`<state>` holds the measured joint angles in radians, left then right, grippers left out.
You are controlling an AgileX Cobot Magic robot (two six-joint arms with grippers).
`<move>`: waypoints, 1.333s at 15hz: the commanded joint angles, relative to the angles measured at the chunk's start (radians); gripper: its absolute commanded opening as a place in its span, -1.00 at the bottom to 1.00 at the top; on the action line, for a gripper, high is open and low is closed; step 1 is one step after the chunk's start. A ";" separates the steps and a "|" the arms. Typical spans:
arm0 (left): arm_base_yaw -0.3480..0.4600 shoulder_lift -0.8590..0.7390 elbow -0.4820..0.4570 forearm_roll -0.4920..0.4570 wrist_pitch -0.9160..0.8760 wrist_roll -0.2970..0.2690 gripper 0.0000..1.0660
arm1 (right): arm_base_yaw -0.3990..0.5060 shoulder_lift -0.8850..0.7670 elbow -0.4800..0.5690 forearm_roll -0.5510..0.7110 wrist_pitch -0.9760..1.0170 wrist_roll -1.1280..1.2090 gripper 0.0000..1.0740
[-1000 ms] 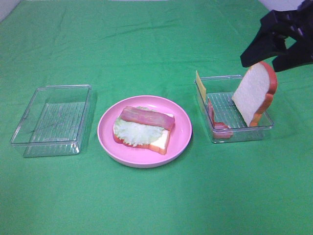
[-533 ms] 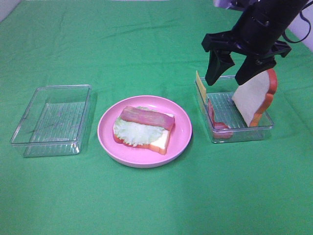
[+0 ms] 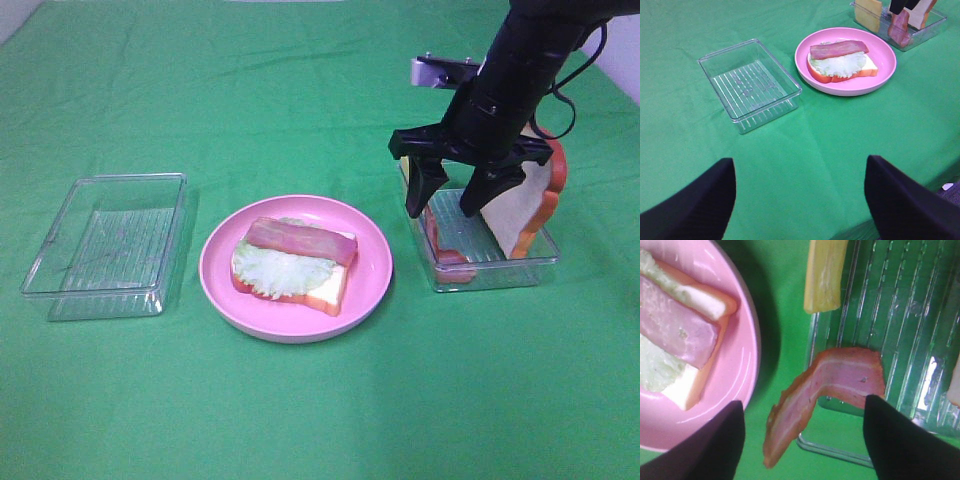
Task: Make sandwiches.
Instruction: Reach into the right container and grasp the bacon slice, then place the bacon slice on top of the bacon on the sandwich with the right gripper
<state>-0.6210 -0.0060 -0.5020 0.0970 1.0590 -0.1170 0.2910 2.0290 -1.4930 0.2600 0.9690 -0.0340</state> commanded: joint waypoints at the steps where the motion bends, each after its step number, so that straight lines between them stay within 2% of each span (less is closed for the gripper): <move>1: -0.004 -0.018 0.001 0.006 -0.009 -0.006 0.30 | 0.003 0.027 -0.005 -0.001 -0.014 0.007 0.01; 3: -0.004 -0.018 0.001 0.006 -0.009 -0.006 0.30 | 0.003 0.027 -0.005 -0.001 -0.027 0.007 -0.20; 4: -0.004 -0.018 0.001 0.006 -0.009 -0.006 0.30 | 0.003 0.027 -0.005 -0.001 -0.027 0.007 -0.37; 6: -0.004 -0.018 0.001 0.006 -0.009 -0.006 0.30 | 0.003 0.027 -0.005 -0.001 -0.019 0.007 -0.88; 8: -0.004 -0.018 0.001 0.006 -0.009 -0.006 0.30 | 0.003 0.027 -0.005 -0.001 -0.006 0.007 -1.00; 12: -0.004 -0.018 0.001 0.006 -0.009 -0.006 0.30 | 0.003 -0.006 -0.073 -0.001 0.099 0.006 -1.00; 16: -0.004 -0.018 0.001 0.006 -0.009 -0.006 0.30 | 0.003 -0.113 -0.087 0.034 0.109 0.002 -1.00; 20: -0.004 -0.018 0.001 0.006 -0.009 -0.005 0.30 | 0.003 -0.230 -0.087 0.289 0.193 -0.155 -1.00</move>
<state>-0.6210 -0.0060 -0.5020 0.0970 1.0590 -0.1170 0.2910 1.8100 -1.5740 0.5210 1.1440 -0.1600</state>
